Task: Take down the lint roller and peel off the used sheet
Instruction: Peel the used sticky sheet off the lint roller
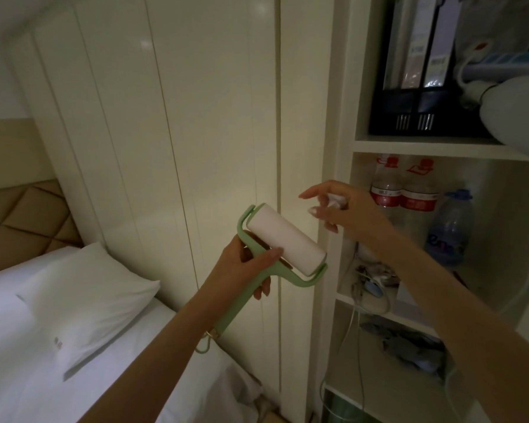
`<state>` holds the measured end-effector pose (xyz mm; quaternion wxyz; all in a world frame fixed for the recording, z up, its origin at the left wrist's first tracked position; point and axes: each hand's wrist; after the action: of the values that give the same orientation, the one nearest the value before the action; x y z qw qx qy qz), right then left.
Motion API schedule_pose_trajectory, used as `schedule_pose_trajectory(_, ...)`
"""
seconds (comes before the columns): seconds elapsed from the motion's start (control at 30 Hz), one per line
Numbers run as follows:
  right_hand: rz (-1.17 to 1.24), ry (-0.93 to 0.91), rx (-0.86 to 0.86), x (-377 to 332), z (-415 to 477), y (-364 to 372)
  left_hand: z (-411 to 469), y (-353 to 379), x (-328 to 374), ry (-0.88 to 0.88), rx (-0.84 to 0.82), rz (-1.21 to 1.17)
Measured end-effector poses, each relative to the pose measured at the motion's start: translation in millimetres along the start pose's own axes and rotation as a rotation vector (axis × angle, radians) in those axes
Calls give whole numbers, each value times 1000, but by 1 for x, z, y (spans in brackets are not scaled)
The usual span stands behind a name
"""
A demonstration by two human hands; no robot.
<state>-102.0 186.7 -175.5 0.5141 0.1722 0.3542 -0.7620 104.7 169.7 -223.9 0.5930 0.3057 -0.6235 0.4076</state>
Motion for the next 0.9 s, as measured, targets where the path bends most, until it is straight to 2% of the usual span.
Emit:
schedule_pose_trajectory(0.17,111,69,-39,3,-3,3,2,2,-1,-35,42,-20)
schedule_pose_trajectory(0.37,74,16,-68,9,-7,5,4,3,-5,-70,50,-53)
schedule_pose_trajectory(0.5,62,77,-49,11,-9,8,8,3,-9,-97,70,-70)
schedule_pose_trajectory(0.63,-8,56,-14,14,-13,14,10,4,-14,-139,93,-65)
schedule_pose_trajectory(0.77,39,227,-49,18,-7,17,12,4,-16,-151,113,-101)
schedule_pose_trajectory(0.8,-18,198,-60,18,-9,17,13,4,-16,-151,119,-108)
schedule_pose_trajectory(0.9,-210,-69,-129,10,-24,18,15,3,-16,-153,137,-123)
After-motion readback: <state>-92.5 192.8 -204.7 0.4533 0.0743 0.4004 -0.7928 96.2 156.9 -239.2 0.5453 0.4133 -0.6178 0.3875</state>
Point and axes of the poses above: each hand's wrist, its own z-axis towards the middle knuckle, its own y-axis out of the palm, x = y × z, and after that the axes turned 14 degrees about -y, right-handed
